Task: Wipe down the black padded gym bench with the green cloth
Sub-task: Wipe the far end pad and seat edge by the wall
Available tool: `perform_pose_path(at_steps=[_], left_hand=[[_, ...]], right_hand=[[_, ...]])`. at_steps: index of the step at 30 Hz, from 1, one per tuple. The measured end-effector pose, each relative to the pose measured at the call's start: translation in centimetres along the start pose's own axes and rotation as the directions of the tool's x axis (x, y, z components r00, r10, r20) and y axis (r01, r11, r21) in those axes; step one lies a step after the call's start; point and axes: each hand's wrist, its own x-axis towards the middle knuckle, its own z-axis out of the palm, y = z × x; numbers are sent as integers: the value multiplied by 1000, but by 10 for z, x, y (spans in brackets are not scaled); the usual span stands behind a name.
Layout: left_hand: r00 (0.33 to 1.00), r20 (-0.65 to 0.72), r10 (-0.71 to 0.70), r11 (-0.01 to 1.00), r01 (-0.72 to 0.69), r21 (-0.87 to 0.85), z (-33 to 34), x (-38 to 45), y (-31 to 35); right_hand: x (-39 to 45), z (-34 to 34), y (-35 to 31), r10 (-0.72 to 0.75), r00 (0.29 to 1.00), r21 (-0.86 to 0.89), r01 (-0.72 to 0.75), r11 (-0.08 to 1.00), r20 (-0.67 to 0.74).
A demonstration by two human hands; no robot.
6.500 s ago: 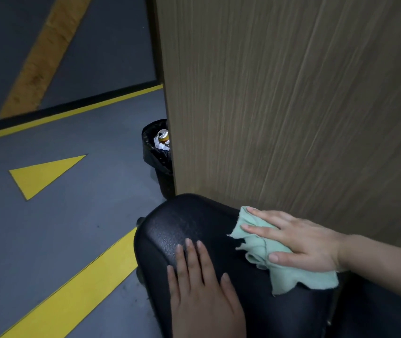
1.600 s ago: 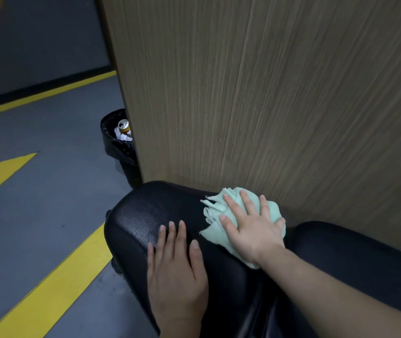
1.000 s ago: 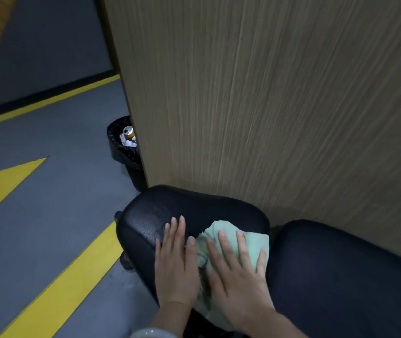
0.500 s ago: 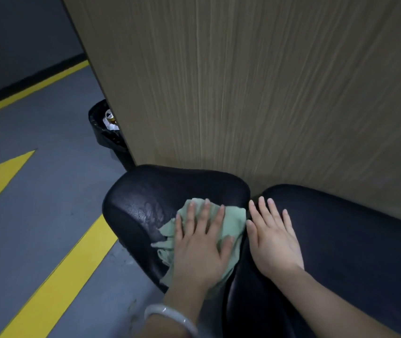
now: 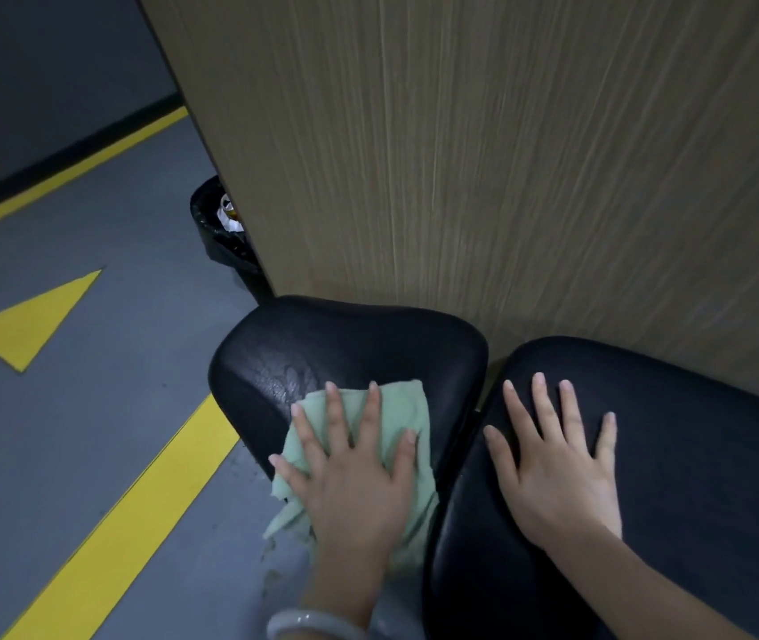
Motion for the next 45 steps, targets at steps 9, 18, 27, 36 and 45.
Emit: perform_pose_path(at_steps=[9, 18, 27, 36, 45], left_hand=[[996, -55, -74, 997, 72, -29, 1, 29, 0], [935, -47, -351, 855, 299, -424, 10, -23, -6], [894, 58, -445, 807, 428, -407, -22, 67, -41], [925, 10, -381, 842, 351, -409, -24, 94, -59], [895, 14, -445, 706, 360, -609, -3, -6, -24]], right_hand=[[4, 8, 1, 0, 1000, -32, 1, 999, 30], [3, 1, -2, 1, 1000, -51, 1, 999, 29], [5, 1, -7, 25, 998, -101, -19, 995, 62], [6, -2, -4, 16, 1000, -97, -16, 995, 2], [11, 10, -1, -31, 996, -112, 21, 994, -86]])
